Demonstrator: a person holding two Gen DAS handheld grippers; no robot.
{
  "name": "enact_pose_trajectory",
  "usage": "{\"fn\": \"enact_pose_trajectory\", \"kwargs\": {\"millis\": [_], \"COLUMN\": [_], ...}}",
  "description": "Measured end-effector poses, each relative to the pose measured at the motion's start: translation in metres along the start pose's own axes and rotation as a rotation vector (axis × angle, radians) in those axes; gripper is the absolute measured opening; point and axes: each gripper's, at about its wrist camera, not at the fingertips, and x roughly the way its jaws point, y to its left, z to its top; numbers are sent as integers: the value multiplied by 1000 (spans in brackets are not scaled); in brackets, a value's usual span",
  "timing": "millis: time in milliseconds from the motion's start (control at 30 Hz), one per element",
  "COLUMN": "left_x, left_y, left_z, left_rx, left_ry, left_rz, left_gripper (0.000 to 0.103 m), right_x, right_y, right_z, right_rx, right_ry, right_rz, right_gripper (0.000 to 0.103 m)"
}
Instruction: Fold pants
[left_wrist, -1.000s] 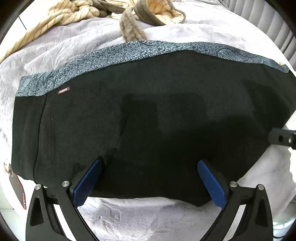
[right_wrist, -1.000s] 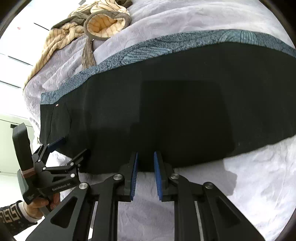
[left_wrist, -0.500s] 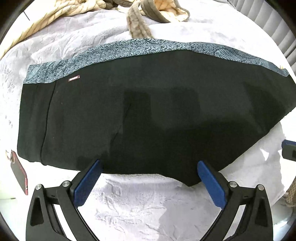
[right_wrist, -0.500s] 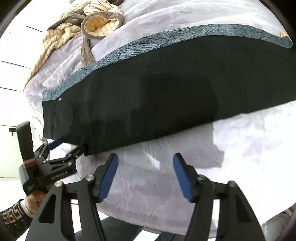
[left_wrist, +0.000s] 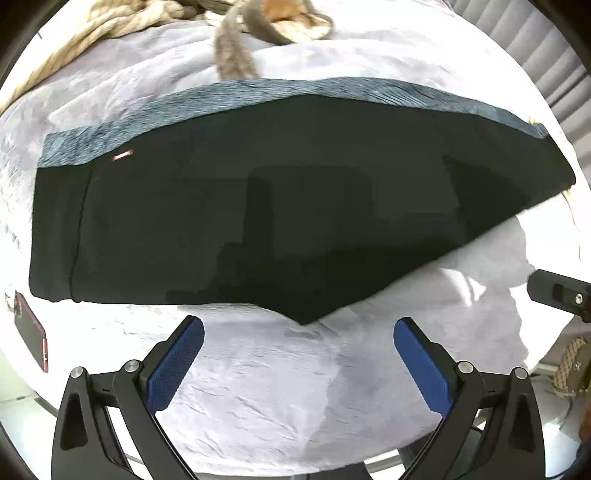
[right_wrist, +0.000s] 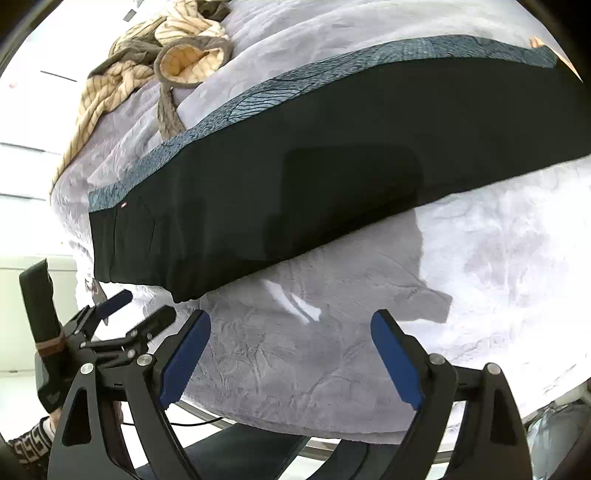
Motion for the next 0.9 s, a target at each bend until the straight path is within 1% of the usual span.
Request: {"fn": "enact_pose_trajectory", "kwargs": {"millis": [133, 233, 333, 467, 567, 600, 700, 833, 900], "left_x": [3, 6, 8, 10, 9, 13, 5, 10, 5], "left_y": [-25, -50, -70, -103, -137, -172, -210, -255, -255], "left_z": [13, 19, 28, 47, 59, 69, 74, 85, 96], "left_rx": [53, 91, 113, 136, 154, 161, 181, 191, 211], "left_ry": [9, 17, 26, 30, 22, 19, 15, 13, 7], "left_rz": [7, 15, 22, 28, 32, 35, 41, 32, 29], "left_gripper": [103, 103, 103, 103, 103, 103, 103, 103, 103], "right_x": [-7, -16, -25, -38, -50, -54, -64, -76, -81], "right_y": [-19, -43, -65, -93, -113, -120, -137, -164, -176], "right_z": [-2, -4, -3, 3, 11, 14, 21, 33, 37], "right_rx": [48, 94, 127, 147, 155, 156, 157, 181, 204], "right_ry": [-20, -39, -44, -56, -64, -68, -78, -98, -115], "right_rz": [8, 25, 53, 60, 71, 77, 91, 109, 125], "right_gripper": [91, 91, 91, 91, 91, 91, 91, 91, 91]}}
